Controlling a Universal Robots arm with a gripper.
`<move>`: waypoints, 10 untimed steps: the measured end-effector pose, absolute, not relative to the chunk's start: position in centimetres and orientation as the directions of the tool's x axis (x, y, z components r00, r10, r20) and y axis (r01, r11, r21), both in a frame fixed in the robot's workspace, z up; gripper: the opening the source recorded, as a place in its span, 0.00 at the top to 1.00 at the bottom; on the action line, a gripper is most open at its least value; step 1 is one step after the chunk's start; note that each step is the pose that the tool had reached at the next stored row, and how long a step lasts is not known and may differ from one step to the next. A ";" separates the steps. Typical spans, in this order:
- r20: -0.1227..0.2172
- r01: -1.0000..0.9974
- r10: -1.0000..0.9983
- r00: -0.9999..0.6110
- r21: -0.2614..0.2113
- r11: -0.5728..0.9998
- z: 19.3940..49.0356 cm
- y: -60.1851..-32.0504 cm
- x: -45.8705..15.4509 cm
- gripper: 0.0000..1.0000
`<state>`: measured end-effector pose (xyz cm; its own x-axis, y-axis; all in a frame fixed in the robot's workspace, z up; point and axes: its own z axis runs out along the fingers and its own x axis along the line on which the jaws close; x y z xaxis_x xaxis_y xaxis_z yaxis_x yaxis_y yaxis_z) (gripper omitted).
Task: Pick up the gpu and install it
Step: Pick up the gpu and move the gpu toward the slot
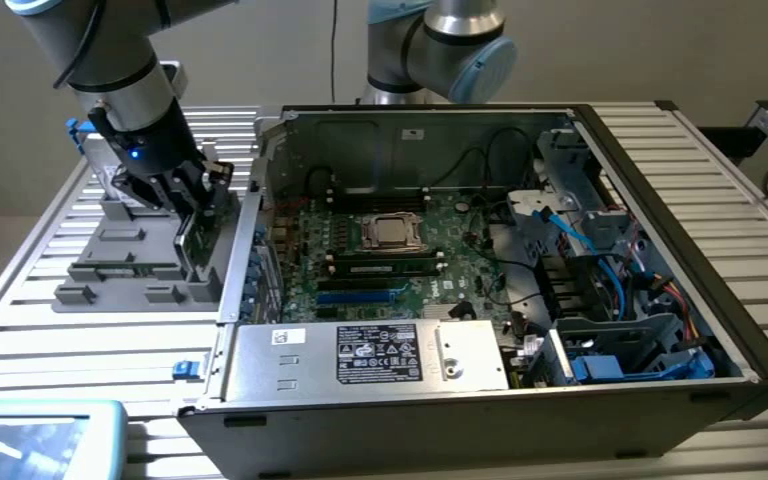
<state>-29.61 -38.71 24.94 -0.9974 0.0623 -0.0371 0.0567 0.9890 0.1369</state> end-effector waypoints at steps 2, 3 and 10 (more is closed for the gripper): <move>-0.035 0.056 0.061 -0.998 0.136 0.989 24.9 -38.7 -29.6 0.71; -0.035 0.055 0.060 -0.998 0.136 0.989 24.9 -38.7 -29.6 0.71; -0.023 0.061 0.065 -0.998 0.130 0.990 24.9 -38.7 -29.5 0.71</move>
<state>-29.54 -38.72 24.94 -0.9976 0.0647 -0.0234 0.0611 0.9896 0.1304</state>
